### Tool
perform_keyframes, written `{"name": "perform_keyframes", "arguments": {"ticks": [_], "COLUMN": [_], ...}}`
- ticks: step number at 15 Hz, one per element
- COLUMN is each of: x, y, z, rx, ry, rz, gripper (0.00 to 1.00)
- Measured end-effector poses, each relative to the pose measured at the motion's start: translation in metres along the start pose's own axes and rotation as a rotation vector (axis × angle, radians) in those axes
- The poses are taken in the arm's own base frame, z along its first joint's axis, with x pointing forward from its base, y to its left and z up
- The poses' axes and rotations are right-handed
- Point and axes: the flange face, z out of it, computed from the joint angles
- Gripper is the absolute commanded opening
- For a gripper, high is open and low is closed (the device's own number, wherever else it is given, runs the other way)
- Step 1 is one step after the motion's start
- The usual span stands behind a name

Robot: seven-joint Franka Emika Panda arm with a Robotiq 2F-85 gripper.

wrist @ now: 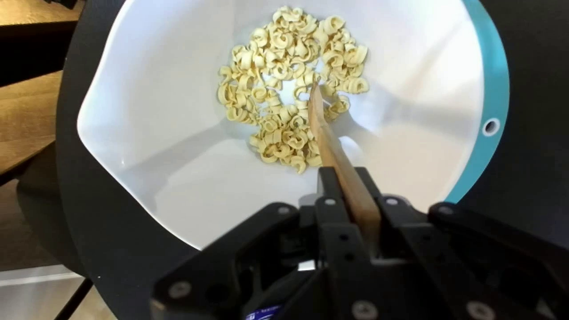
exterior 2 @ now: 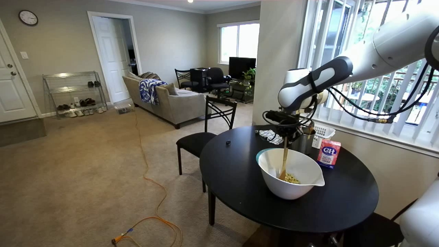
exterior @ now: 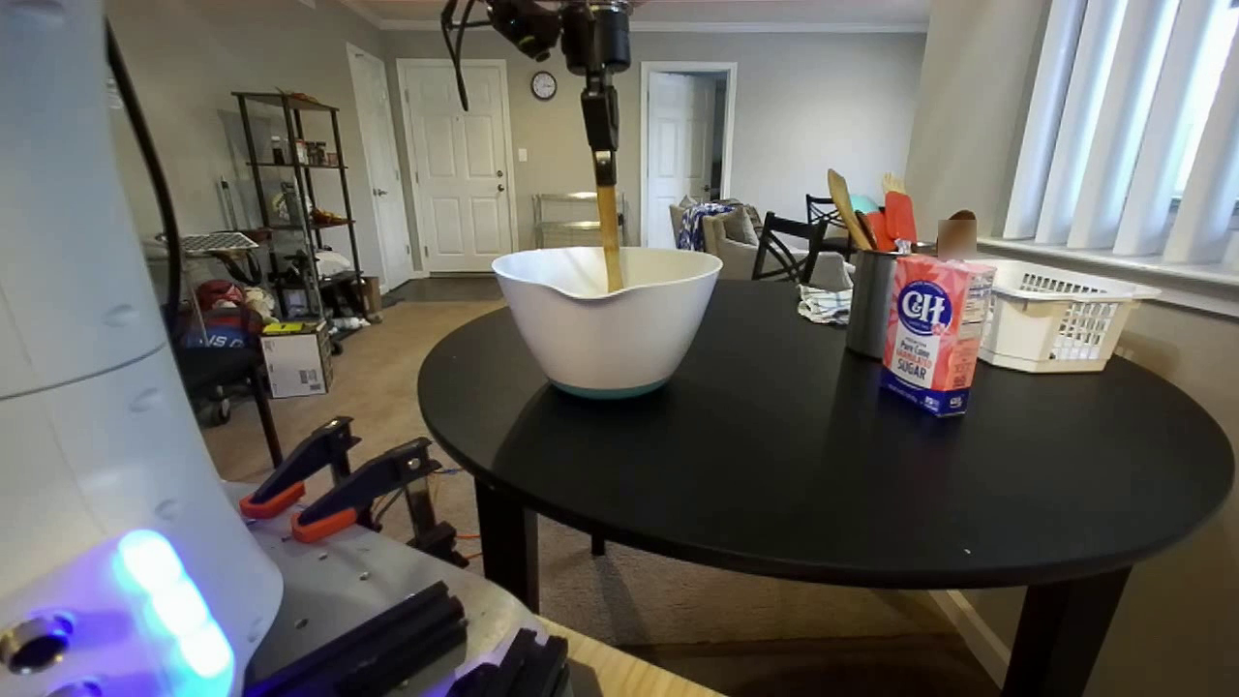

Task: Use the spoon to stir in the bowl

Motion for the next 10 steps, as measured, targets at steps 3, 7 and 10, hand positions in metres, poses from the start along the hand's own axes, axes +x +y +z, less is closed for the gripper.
{"name": "perform_keyframes", "arguments": {"ticks": [3, 7, 10], "x": [0.001, 0.003, 0.004], "y": [0.001, 0.004, 0.011], "z": [0.000, 0.001, 0.005], "rx": [-0.006, -0.032, -0.087], "ry": [0.005, 0.025, 0.052], "rz": [0.057, 0.070, 0.047], "gripper": [0.03, 0.03, 0.03]}}
